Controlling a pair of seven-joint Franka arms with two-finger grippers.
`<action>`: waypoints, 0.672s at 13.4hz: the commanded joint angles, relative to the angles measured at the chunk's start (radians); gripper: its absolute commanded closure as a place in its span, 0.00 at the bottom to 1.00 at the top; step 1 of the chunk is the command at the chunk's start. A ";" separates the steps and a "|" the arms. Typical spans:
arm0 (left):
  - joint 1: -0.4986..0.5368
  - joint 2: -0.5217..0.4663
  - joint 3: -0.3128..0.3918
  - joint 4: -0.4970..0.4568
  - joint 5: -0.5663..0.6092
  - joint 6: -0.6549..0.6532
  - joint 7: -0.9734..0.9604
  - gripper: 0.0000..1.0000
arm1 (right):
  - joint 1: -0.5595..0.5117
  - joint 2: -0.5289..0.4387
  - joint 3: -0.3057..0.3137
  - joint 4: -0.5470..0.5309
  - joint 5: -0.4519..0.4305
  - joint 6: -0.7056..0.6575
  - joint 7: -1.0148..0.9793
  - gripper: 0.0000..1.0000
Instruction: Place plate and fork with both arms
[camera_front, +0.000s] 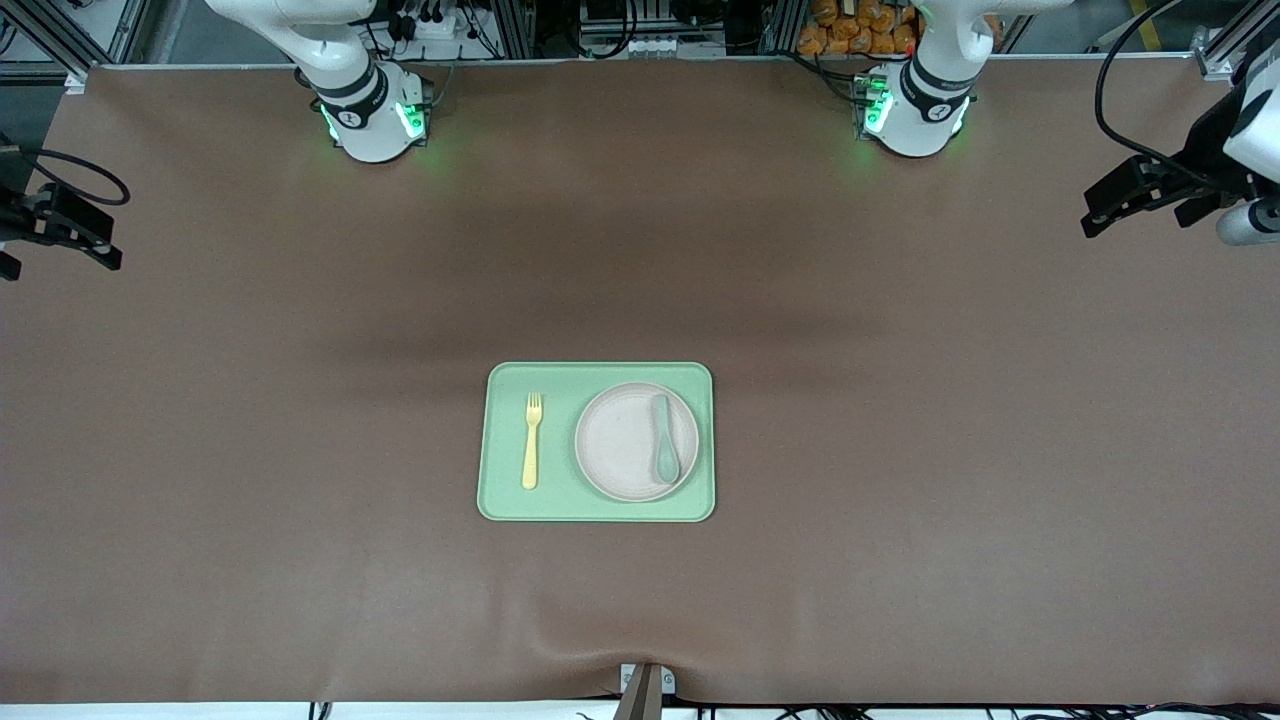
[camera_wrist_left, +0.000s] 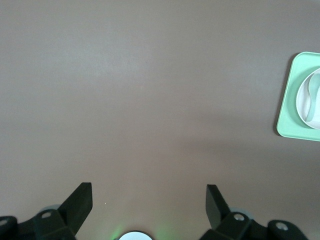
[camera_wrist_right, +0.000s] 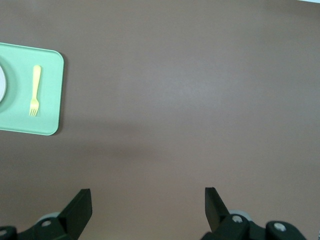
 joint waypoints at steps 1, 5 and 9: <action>0.000 -0.020 -0.001 -0.012 -0.015 -0.009 0.007 0.00 | 0.005 -0.010 -0.020 -0.016 0.003 0.011 -0.016 0.00; 0.000 -0.018 -0.003 -0.006 -0.015 -0.009 0.008 0.00 | 0.010 -0.011 -0.022 -0.014 0.001 0.007 -0.009 0.00; 0.004 -0.006 -0.001 0.013 -0.012 -0.009 0.008 0.00 | 0.009 -0.013 -0.022 -0.013 -0.003 0.000 -0.009 0.00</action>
